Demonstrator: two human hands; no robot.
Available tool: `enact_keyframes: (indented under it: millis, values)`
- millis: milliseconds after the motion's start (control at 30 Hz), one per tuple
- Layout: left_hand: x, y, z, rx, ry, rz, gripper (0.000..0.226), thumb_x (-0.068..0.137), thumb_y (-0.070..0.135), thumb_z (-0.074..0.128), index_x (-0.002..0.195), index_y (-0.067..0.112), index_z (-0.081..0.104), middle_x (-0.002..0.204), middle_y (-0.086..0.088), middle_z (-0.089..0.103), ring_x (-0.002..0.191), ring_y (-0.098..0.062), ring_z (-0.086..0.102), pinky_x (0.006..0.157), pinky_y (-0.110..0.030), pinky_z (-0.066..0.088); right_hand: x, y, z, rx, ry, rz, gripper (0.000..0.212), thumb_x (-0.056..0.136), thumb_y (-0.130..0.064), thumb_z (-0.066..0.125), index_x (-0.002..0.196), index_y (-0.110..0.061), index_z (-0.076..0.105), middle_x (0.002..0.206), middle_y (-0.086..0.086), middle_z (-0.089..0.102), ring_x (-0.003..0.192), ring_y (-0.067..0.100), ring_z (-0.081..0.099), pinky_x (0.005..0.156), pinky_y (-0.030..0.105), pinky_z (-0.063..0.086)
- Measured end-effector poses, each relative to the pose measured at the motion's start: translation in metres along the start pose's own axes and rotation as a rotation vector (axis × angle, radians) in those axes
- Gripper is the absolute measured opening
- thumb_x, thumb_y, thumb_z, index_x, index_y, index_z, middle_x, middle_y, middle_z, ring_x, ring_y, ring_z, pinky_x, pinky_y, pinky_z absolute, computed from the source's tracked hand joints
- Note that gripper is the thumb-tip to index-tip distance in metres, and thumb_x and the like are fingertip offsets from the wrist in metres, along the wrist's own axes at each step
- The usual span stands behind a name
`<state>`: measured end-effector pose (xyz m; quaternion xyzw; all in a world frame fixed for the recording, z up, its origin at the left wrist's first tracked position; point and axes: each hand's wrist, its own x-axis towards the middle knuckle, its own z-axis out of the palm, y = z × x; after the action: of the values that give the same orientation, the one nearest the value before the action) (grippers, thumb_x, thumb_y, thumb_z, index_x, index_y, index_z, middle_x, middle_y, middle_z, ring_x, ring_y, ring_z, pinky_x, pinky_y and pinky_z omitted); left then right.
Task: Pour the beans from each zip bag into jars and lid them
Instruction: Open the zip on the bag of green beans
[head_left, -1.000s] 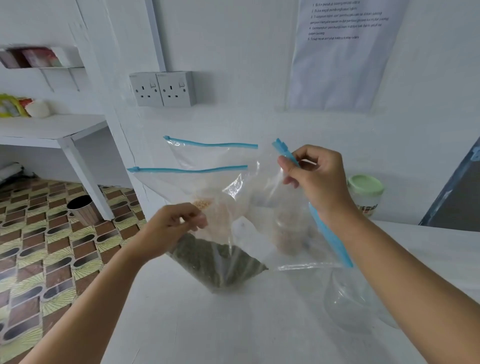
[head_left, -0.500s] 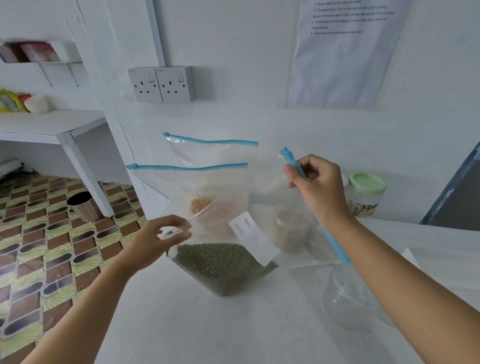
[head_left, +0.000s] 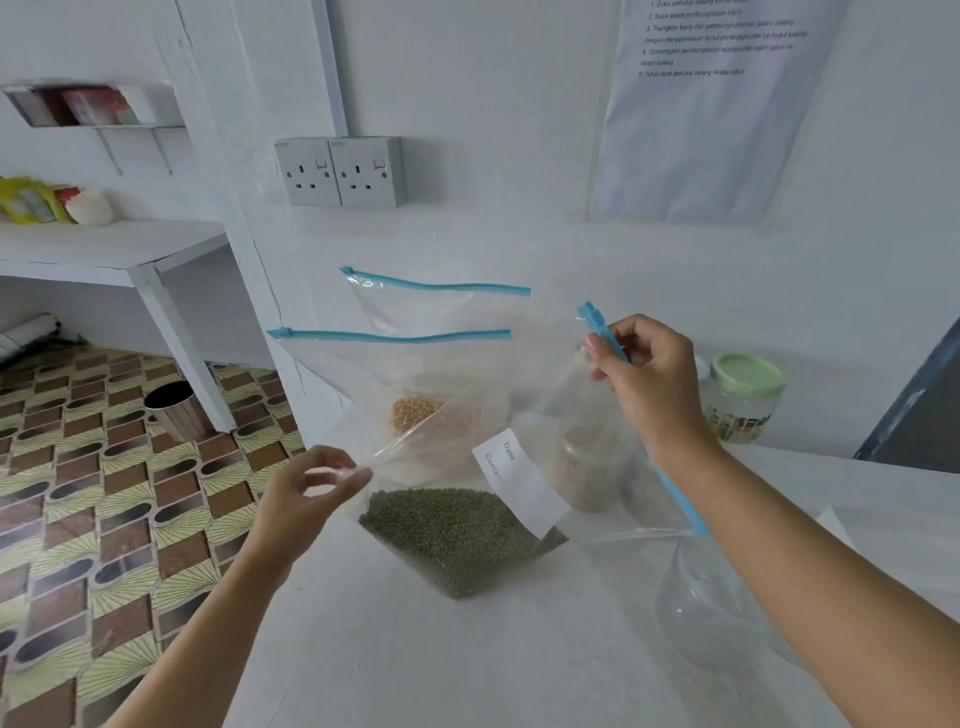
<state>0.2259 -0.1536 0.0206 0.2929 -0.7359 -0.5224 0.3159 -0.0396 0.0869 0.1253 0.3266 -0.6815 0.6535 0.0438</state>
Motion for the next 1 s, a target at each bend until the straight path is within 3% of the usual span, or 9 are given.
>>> enact_keyframes:
  millis: [67, 133, 300, 367, 500, 600, 733, 833, 1000]
  values:
    - [-0.009, -0.008, -0.006, -0.154, 0.001, -0.011, 0.007, 0.087, 0.028, 0.08, 0.092, 0.024, 0.077, 0.102, -0.005, 0.072, 0.091, -0.024, 0.069, 0.084, -0.042, 0.051, 0.0, 0.002, 0.0, -0.023, 0.01, -0.012, 0.019, 0.094, -0.02, 0.072, 0.083, -0.006, 0.064, 0.08, 0.012, 0.071, 0.067, 0.015, 0.069, 0.069, 0.032, 0.056]
    - [-0.013, -0.014, -0.01, -0.187, 0.027, 0.003, 0.018, 0.092, 0.008, 0.071, 0.095, 0.024, 0.078, 0.097, -0.013, 0.072, 0.089, -0.027, 0.07, 0.088, -0.046, 0.052, 0.0, 0.003, 0.0, -0.034, 0.012, -0.017, 0.019, 0.095, -0.02, 0.071, 0.084, -0.006, 0.064, 0.081, 0.011, 0.071, 0.068, 0.015, 0.069, 0.07, 0.032, 0.057]
    - [-0.005, 0.001, -0.005, -0.116, -0.05, -0.057, 0.012, 0.086, 0.015, 0.075, 0.097, 0.013, 0.077, 0.092, -0.015, 0.076, 0.088, -0.026, 0.074, 0.092, -0.048, 0.053, -0.002, 0.0, 0.004, -0.02, -0.01, -0.029, 0.018, 0.097, -0.018, 0.069, 0.083, -0.008, 0.062, 0.078, 0.007, 0.068, 0.067, 0.012, 0.069, 0.066, 0.021, 0.051]
    - [-0.003, 0.008, -0.005, -0.046, -0.038, -0.013, 0.008, 0.085, 0.011, 0.078, 0.091, 0.016, 0.079, 0.086, -0.011, 0.077, 0.083, -0.021, 0.073, 0.092, -0.043, 0.053, -0.003, -0.001, 0.003, -0.021, -0.007, -0.036, 0.019, 0.097, -0.019, 0.069, 0.082, -0.009, 0.062, 0.076, 0.005, 0.068, 0.069, 0.015, 0.07, 0.067, 0.024, 0.051]
    - [-0.01, 0.025, -0.007, -0.168, 0.062, 0.084, 0.013, 0.08, 0.007, 0.077, 0.093, 0.007, 0.077, 0.093, -0.021, 0.072, 0.089, -0.029, 0.068, 0.086, -0.027, 0.057, -0.007, -0.004, -0.008, 0.002, 0.086, -0.079, 0.022, 0.097, -0.019, 0.068, 0.078, -0.011, 0.059, 0.068, 0.004, 0.066, 0.069, 0.023, 0.064, 0.069, 0.026, 0.049]
    - [-0.009, 0.042, -0.001, -0.055, -0.075, 0.166, 0.012, 0.08, 0.013, 0.079, 0.092, 0.011, 0.078, 0.094, -0.021, 0.07, 0.085, -0.036, 0.066, 0.085, -0.041, 0.055, -0.009, -0.002, -0.011, 0.012, 0.076, -0.055, 0.022, 0.096, -0.016, 0.068, 0.078, -0.009, 0.058, 0.068, 0.009, 0.065, 0.069, 0.026, 0.062, 0.067, 0.03, 0.05]
    - [0.004, 0.043, -0.014, 0.008, -0.047, 0.117, 0.005, 0.084, 0.008, 0.079, 0.089, 0.007, 0.078, 0.082, -0.01, 0.075, 0.069, -0.01, 0.066, 0.068, -0.015, 0.052, -0.01, 0.006, -0.007, 0.021, 0.083, -0.012, 0.024, 0.095, -0.018, 0.068, 0.075, -0.016, 0.055, 0.075, 0.019, 0.061, 0.071, 0.033, 0.058, 0.067, 0.034, 0.047]
    - [0.003, 0.025, -0.026, 0.065, -0.094, 0.057, 0.02, 0.081, 0.028, 0.08, 0.087, 0.009, 0.076, 0.08, -0.015, 0.07, 0.073, -0.015, 0.063, 0.078, -0.03, 0.049, -0.009, 0.008, -0.006, 0.028, 0.094, -0.009, 0.023, 0.094, -0.02, 0.068, 0.075, -0.017, 0.055, 0.076, 0.019, 0.062, 0.078, 0.041, 0.059, 0.069, 0.034, 0.048]
    - [-0.008, 0.012, -0.027, -0.057, -0.194, 0.015, 0.013, 0.089, 0.023, 0.076, 0.096, 0.012, 0.075, 0.1, -0.015, 0.072, 0.093, -0.024, 0.069, 0.095, -0.043, 0.049, -0.008, 0.005, 0.001, 0.053, 0.048, -0.021, 0.019, 0.093, -0.023, 0.068, 0.078, -0.015, 0.059, 0.076, 0.013, 0.066, 0.077, 0.033, 0.063, 0.074, 0.039, 0.053]
